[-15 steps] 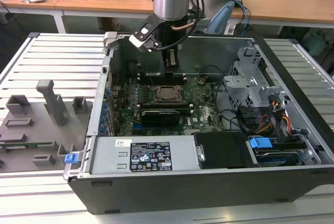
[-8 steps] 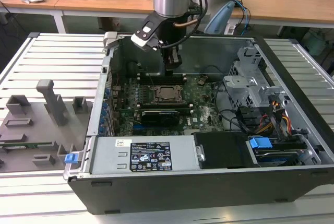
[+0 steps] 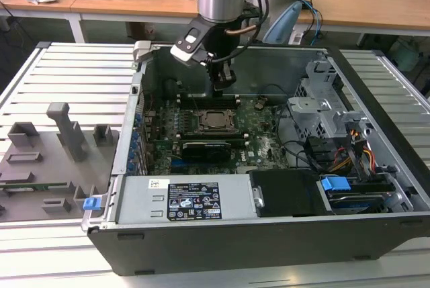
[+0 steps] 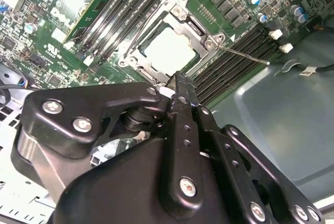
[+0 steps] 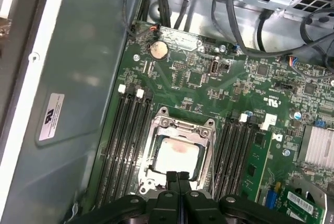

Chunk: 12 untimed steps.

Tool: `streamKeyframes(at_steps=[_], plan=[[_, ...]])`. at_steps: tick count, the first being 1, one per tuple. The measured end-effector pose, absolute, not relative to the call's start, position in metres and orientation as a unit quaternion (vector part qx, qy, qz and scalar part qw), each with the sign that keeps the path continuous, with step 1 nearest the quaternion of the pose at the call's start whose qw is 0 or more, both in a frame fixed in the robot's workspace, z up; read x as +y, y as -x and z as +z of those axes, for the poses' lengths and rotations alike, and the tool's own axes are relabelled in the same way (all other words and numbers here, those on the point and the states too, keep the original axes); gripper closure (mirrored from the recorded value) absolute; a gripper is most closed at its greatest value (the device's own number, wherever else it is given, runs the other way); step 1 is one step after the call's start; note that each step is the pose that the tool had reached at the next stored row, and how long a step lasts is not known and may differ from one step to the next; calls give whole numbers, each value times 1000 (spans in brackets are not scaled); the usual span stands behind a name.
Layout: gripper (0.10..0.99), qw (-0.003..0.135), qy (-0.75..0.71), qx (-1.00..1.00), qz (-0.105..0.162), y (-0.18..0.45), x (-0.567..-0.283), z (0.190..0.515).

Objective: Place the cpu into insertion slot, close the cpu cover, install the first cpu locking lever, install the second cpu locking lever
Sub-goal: 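Install the first cpu locking lever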

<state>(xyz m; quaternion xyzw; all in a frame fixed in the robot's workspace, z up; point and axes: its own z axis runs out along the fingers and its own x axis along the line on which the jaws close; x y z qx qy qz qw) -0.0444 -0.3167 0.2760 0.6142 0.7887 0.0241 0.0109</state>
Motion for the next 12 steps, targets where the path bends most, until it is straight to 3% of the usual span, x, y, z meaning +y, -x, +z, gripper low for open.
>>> streamKeyframes(at_steps=[12], plan=[[980,9,-549,836,25,44,-317,276]])
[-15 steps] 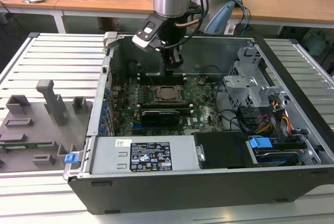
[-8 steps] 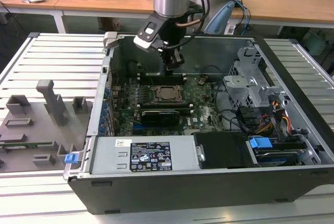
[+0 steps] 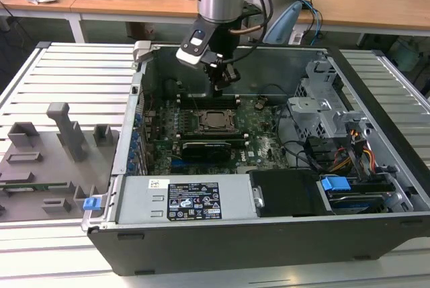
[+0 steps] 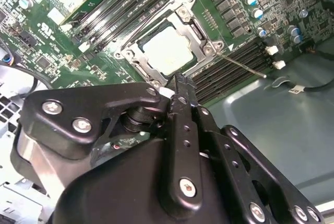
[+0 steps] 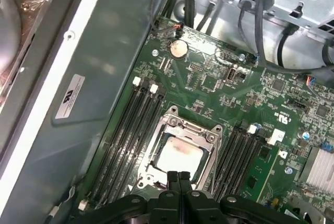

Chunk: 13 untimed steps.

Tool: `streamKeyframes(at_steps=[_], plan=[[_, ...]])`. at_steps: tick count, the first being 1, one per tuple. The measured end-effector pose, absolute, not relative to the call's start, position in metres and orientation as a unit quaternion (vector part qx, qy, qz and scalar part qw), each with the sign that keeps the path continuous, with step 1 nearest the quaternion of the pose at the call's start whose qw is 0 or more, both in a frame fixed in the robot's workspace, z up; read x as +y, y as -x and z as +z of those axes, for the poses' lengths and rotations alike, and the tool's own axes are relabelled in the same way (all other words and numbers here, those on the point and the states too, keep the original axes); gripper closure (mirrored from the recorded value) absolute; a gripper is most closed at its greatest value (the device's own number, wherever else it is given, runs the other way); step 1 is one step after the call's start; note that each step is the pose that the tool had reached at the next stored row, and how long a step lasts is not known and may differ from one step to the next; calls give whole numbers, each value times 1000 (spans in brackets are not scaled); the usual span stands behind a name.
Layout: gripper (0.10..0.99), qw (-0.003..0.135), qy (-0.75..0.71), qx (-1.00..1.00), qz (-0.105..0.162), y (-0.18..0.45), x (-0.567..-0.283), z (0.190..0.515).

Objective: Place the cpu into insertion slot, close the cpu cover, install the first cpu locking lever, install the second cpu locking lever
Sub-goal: 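Install the first cpu locking lever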

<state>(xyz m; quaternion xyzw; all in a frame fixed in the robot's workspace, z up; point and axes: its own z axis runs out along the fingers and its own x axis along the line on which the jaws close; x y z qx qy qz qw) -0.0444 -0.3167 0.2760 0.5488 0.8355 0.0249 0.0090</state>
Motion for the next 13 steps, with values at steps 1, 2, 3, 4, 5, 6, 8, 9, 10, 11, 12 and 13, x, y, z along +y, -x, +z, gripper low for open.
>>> streamKeyframes(at_steps=[1,2,3,4,5,6,8,9,10,11,12,13], plan=[[980,9,-543,839,25,44,-317,276],[980,9,-538,842,25,44,-317,276],[980,8,-528,849,25,44,-317,276],[980,8,-522,853,25,44,-317,276],[980,8,-513,858,25,44,-317,276],[980,8,-507,861,25,44,-317,276],[980,7,-493,869,25,44,-317,276],[980,7,-484,874,26,44,-317,276],[980,7,-480,877,26,44,-317,276],[980,7,-474,880,26,44,-317,276],[980,7,-468,883,26,44,-317,276],[980,6,-463,886,26,44,-317,276]])
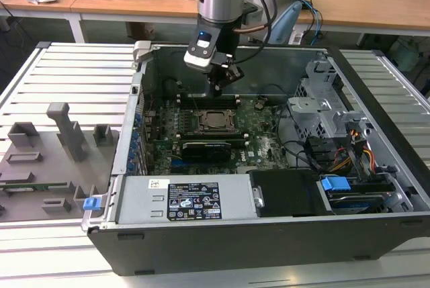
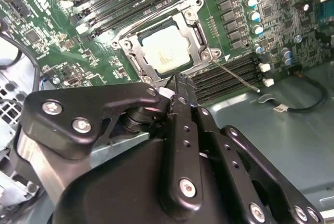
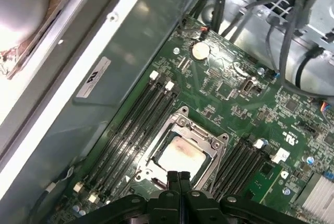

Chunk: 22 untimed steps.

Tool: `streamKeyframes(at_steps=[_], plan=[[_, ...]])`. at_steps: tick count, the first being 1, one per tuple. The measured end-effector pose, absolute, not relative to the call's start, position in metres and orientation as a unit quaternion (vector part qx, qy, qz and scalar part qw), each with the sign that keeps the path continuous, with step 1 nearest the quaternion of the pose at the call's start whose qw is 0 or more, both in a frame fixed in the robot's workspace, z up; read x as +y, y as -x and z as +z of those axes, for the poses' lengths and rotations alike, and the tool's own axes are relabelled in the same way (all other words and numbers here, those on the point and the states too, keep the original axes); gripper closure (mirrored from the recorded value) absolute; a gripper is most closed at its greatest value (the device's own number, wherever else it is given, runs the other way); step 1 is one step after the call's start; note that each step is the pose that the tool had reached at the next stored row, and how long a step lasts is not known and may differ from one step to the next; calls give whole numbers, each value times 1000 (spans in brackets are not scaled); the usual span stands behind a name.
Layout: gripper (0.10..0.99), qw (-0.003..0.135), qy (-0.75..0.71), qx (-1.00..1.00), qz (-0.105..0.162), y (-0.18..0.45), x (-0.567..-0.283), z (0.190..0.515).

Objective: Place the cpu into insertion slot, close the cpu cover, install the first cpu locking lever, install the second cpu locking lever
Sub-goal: 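Install the first cpu locking lever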

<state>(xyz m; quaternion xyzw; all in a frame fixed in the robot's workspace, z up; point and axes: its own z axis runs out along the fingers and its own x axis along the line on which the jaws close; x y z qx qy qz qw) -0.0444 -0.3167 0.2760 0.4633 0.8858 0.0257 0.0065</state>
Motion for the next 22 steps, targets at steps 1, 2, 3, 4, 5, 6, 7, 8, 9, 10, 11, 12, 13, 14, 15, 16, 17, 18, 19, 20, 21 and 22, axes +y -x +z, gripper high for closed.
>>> streamKeyframes(at_steps=[1,2,3,4,5,6,7,8,9,10,11,12,13,14,15,16,17,18,19,20,21,22], plan=[[980,6,-458,888,26,44,-317,276],[980,6,-455,890,26,45,-317,276],[980,6,-448,894,26,45,-317,276],[980,6,-441,897,26,45,-317,276],[980,6,-435,900,26,45,-317,276],[980,6,-432,902,26,45,-317,276],[980,5,-426,904,26,45,-317,276],[980,5,-421,907,26,45,-317,276],[980,5,-416,909,26,45,-317,276],[980,5,-408,913,26,45,-317,276],[980,5,-399,916,26,45,-317,276],[980,4,-393,919,26,45,-317,276],[980,4,-386,922,26,45,-317,276],[980,4,-381,924,26,45,-317,276],[980,4,-377,926,26,45,-317,276],[980,4,-371,928,26,45,-317,276],[980,4,-366,930,26,45,-317,276],[980,3,-359,933,26,45,-317,276],[980,3,-355,934,26,45,-317,276],[980,3,-351,936,26,45,-317,276],[980,3,-346,938,26,45,-317,276],[980,3,-341,940,26,45,-317,276]])
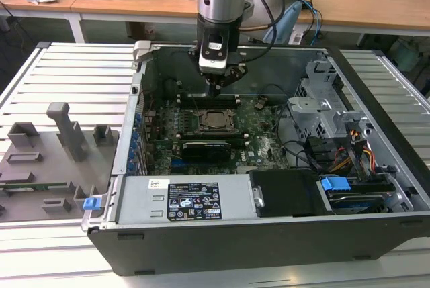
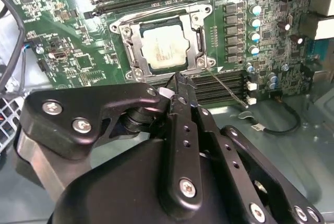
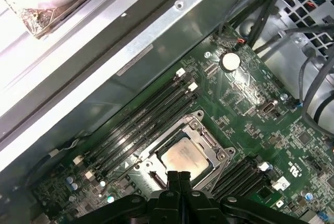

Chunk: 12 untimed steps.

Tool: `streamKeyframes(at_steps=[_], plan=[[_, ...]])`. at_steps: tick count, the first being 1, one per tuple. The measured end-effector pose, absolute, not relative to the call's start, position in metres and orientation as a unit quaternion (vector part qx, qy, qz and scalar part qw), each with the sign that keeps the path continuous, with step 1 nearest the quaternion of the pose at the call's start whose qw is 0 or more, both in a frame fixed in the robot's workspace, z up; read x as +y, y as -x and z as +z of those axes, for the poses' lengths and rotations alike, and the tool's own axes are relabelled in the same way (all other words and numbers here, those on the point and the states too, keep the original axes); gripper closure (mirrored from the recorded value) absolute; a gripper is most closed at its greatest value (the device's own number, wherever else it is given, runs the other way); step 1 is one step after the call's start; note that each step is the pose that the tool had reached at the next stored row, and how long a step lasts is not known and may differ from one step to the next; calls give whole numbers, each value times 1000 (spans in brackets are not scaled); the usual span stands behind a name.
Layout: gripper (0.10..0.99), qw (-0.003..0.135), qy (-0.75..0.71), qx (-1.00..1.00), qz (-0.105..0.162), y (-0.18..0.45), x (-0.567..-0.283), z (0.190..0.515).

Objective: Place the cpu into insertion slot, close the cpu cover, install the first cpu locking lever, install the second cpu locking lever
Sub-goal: 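Install the first cpu locking lever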

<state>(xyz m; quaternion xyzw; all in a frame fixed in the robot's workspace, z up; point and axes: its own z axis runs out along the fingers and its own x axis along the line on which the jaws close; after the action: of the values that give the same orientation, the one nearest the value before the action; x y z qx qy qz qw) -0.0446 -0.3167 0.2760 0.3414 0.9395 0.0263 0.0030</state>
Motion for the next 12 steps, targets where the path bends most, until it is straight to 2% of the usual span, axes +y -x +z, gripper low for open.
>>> streamKeyframes(at_steps=[12], plan=[[980,-1,-197,980,26,45,-317,275]])
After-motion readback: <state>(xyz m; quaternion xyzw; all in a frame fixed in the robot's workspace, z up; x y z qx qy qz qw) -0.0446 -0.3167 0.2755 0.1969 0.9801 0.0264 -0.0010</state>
